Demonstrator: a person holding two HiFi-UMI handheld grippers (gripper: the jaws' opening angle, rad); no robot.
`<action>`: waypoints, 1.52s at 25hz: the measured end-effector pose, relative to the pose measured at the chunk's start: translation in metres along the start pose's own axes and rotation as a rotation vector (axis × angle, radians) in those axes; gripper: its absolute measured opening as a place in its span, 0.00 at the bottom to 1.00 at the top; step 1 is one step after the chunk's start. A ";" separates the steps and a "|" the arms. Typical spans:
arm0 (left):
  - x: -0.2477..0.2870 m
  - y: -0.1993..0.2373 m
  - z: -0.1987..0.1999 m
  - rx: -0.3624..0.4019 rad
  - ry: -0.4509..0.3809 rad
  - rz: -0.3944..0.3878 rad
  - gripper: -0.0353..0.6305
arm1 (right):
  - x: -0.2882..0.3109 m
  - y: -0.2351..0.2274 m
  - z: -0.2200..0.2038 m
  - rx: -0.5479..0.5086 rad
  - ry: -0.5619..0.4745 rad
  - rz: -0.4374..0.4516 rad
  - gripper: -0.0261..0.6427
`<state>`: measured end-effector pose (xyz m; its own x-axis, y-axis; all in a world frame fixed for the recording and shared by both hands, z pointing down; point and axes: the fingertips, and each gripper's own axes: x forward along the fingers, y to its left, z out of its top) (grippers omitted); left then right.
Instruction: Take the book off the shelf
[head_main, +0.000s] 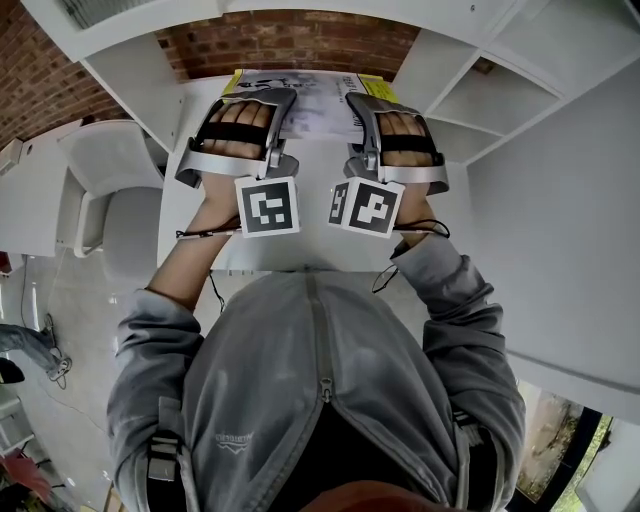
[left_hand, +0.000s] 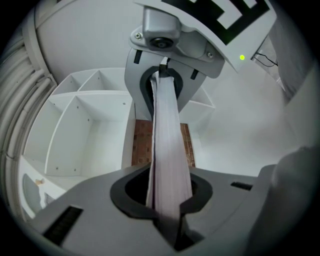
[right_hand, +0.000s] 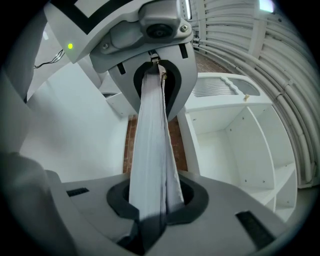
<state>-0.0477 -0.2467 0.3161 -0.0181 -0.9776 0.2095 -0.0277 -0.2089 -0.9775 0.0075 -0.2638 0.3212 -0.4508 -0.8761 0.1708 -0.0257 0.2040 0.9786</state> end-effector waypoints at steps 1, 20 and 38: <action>0.002 -0.005 -0.001 0.000 0.001 -0.008 0.17 | 0.001 0.005 -0.001 0.003 0.000 0.009 0.16; 0.041 -0.116 -0.012 -0.039 -0.004 -0.227 0.17 | 0.037 0.117 -0.014 0.064 0.024 0.216 0.16; 0.062 -0.218 -0.011 -0.090 -0.025 -0.422 0.17 | 0.051 0.220 -0.027 0.099 0.050 0.407 0.16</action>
<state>-0.0538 -0.2618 0.5422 0.0375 -0.8074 0.5887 -0.1144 -0.5888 -0.8002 0.0025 -0.2751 0.5487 -0.3984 -0.7346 0.5492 0.0592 0.5769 0.8146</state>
